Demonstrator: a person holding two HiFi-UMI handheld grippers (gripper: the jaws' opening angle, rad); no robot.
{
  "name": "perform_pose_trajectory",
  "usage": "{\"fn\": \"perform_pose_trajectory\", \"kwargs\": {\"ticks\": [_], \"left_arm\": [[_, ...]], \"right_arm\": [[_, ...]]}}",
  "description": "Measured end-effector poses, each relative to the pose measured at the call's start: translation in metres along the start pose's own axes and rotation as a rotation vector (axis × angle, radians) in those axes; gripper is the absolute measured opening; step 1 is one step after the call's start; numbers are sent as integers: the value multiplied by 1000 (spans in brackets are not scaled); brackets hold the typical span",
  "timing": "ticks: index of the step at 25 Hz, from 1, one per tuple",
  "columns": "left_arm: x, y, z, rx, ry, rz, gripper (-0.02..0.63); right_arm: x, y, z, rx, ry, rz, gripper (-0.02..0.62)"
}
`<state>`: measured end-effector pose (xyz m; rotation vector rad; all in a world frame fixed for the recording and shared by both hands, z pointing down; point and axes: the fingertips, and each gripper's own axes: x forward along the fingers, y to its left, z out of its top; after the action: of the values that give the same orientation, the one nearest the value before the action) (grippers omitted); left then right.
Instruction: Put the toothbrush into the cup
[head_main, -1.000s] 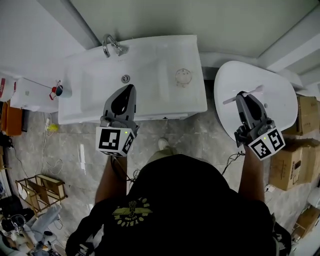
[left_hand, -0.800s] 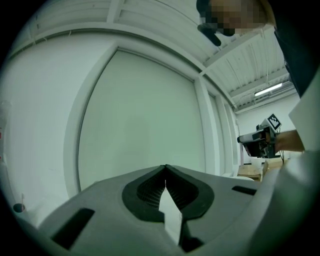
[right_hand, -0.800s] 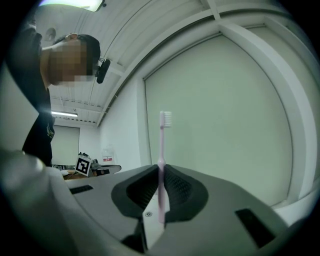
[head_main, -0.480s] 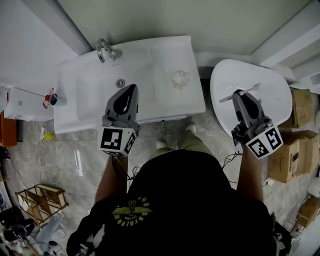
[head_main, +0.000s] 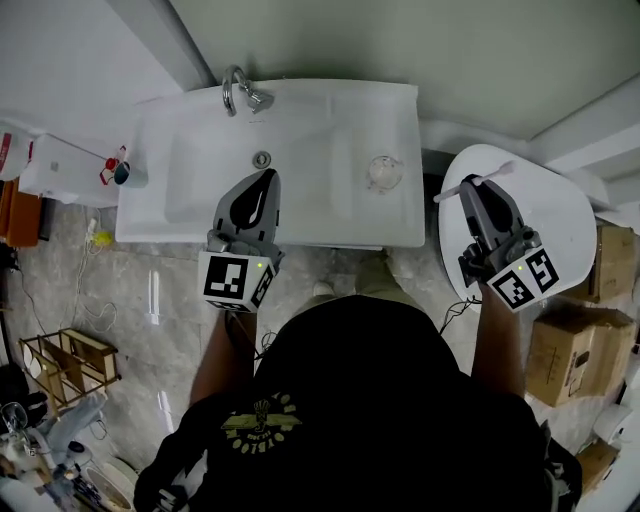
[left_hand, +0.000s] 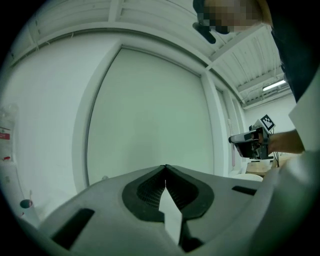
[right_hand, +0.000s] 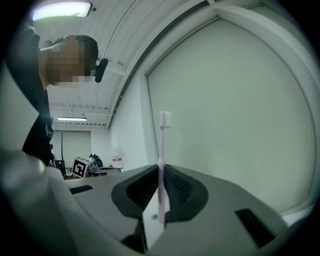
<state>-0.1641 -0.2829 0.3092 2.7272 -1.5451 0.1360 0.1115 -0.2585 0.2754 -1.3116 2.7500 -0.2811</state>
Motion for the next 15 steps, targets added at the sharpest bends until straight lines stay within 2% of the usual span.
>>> {"fn": "perform_pose_trajectory", "kwargs": {"ticks": [9, 15], "left_arm": [[48, 12, -28, -19, 94, 75, 11], [91, -2, -51, -62, 111, 61, 11]], "right_arm": [[71, -55, -41, 77, 84, 115, 40], [101, -80, -85, 111, 171, 175, 40]]}}
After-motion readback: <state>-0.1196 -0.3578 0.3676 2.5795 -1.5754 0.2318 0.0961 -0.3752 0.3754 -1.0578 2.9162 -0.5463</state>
